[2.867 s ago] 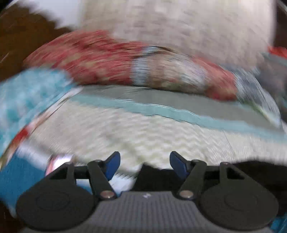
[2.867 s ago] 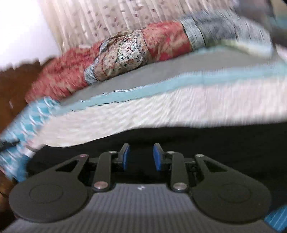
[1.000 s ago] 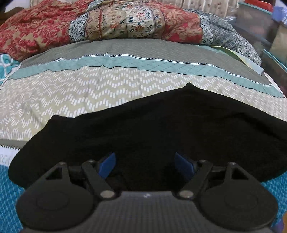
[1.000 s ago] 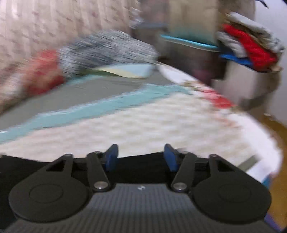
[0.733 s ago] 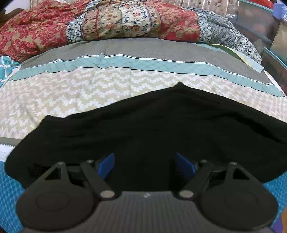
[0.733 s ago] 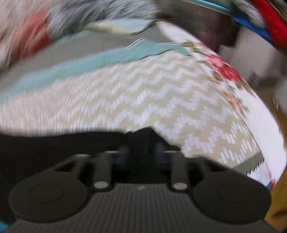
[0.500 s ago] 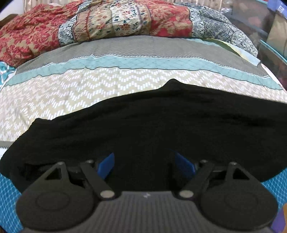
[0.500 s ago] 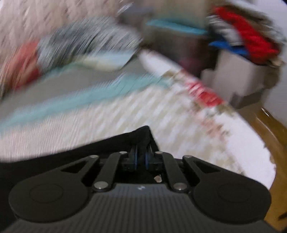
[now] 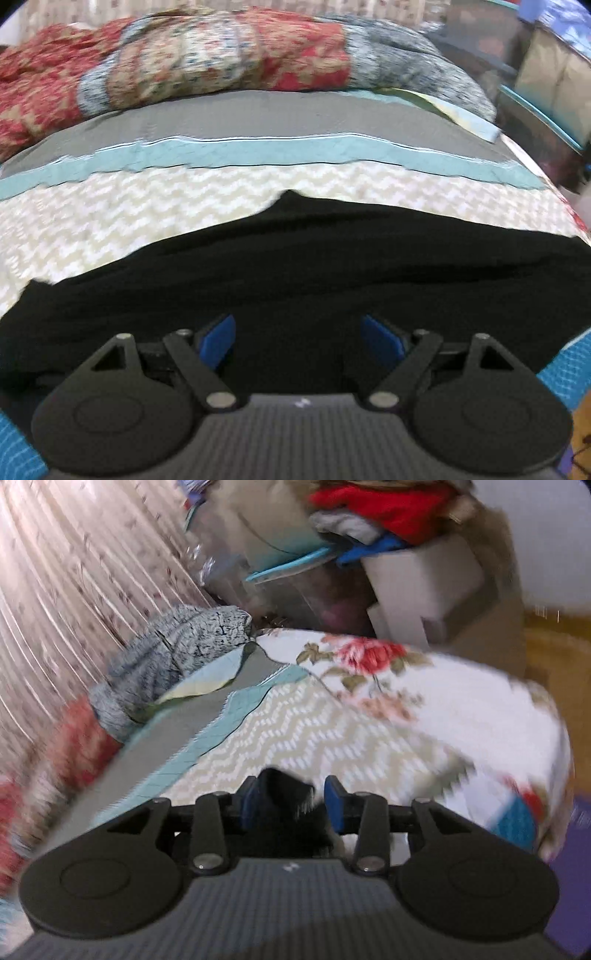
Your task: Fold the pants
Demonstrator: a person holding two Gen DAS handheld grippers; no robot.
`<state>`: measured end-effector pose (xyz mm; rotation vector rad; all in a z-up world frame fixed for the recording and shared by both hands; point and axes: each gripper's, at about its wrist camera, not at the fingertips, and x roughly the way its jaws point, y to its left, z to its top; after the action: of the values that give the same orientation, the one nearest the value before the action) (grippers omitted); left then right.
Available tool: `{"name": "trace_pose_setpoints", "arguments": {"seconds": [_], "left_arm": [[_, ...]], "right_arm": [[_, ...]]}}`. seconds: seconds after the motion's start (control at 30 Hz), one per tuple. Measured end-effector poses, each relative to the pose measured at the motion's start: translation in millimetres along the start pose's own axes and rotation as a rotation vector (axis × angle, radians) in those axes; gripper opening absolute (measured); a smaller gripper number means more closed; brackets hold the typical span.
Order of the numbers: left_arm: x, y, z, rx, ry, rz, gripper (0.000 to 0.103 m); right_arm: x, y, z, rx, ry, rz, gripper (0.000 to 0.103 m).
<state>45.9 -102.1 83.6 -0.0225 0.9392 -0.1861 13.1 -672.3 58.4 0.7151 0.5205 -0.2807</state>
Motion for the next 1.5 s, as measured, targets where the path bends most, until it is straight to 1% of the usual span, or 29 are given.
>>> {"name": "trace_pose_setpoints", "arguments": {"seconds": [0.07,0.1,0.17,0.23,0.3,0.37,0.43,0.47,0.53,0.57,0.67,0.73,0.77,0.8,0.83,0.87,0.9,0.97,1.03,1.1,1.17,1.2,1.27,1.37,1.43,1.5], "left_arm": [[9,-17,5,0.027,0.009,-0.033,0.079],[13,-27,8,0.042,0.013,-0.055,0.079],[21,-46,13,0.075,0.003,-0.092,0.079],[29,-66,18,0.113,-0.004,-0.113,0.079],[37,-82,18,0.133,0.016,-0.135,0.079],[43,-92,15,0.148,0.038,-0.149,0.079],[47,-98,8,0.160,0.061,-0.153,0.079],[48,-100,5,0.160,0.070,-0.157,0.079],[50,-98,-1,0.151,0.088,-0.163,0.079],[52,-98,-3,0.144,0.095,-0.162,0.079],[54,-93,-7,0.124,0.109,-0.156,0.081],[57,-89,-8,0.113,0.122,-0.151,0.081],[58,-87,-9,0.109,0.126,-0.151,0.081],[59,-85,-9,0.106,0.130,-0.151,0.081],[59,-86,-10,0.107,0.130,-0.151,0.081],[58,-86,-11,0.112,0.128,-0.151,0.081],[58,-88,-9,0.117,0.125,-0.153,0.081],[54,-86,-9,0.116,0.118,-0.160,0.081],[50,-82,-9,0.105,0.107,-0.163,0.081],[45,-73,-8,0.077,0.098,-0.162,0.081],[42,-61,-8,0.038,0.097,-0.163,0.081],[40,-55,-7,0.017,0.096,-0.164,0.081],[38,-42,-5,-0.021,0.093,-0.164,0.081],[34,-23,-4,-0.072,0.085,-0.158,0.081],[32,-11,-6,-0.107,0.086,-0.157,0.081],[33,-3,-9,-0.136,0.094,-0.157,0.081]], "right_arm": [[-17,-7,-17,0.052,-0.005,0.020,0.049],[-20,-12,-26,0.082,-0.010,0.025,0.056],[-24,-13,-42,0.116,-0.003,0.038,0.062],[-18,-12,-56,0.137,0.004,0.033,0.063],[-14,-7,-67,0.176,-0.004,0.014,0.067],[-8,-1,-70,0.207,-0.027,0.024,0.069],[-1,6,-70,0.230,-0.041,0.040,0.070],[3,10,-71,0.230,-0.049,0.034,0.073],[10,16,-73,0.225,-0.073,-0.025,0.075],[10,15,-78,0.250,-0.085,-0.030,0.076],[5,9,-87,0.343,-0.153,-0.010,0.085],[2,8,-95,0.382,-0.192,-0.026,0.085],[3,9,-96,0.379,-0.206,-0.037,0.085],[5,15,-96,0.345,-0.203,-0.065,0.085],[10,21,-92,0.293,-0.181,-0.097,0.082],[17,30,-87,0.225,-0.143,-0.137,0.058],[23,35,-83,0.178,-0.103,-0.147,0.037],[27,42,-75,0.166,-0.080,-0.145,0.029],[20,63,-67,0.089,-0.105,-0.141,0.027],[8,94,-64,-0.040,-0.138,-0.112,0.027],[0,130,-68,-0.209,-0.155,-0.072,0.027],[-3,152,-75,-0.321,-0.150,-0.050,0.027],[-4,184,-95,-0.516,-0.111,0.000,0.027],[-3,223,-143,-0.794,-0.021,0.084,0.027],[0,241,-181,-0.962,0.042,0.131,0.027],[7,252,-217,-1.088,0.134,0.154,0.028]]}}
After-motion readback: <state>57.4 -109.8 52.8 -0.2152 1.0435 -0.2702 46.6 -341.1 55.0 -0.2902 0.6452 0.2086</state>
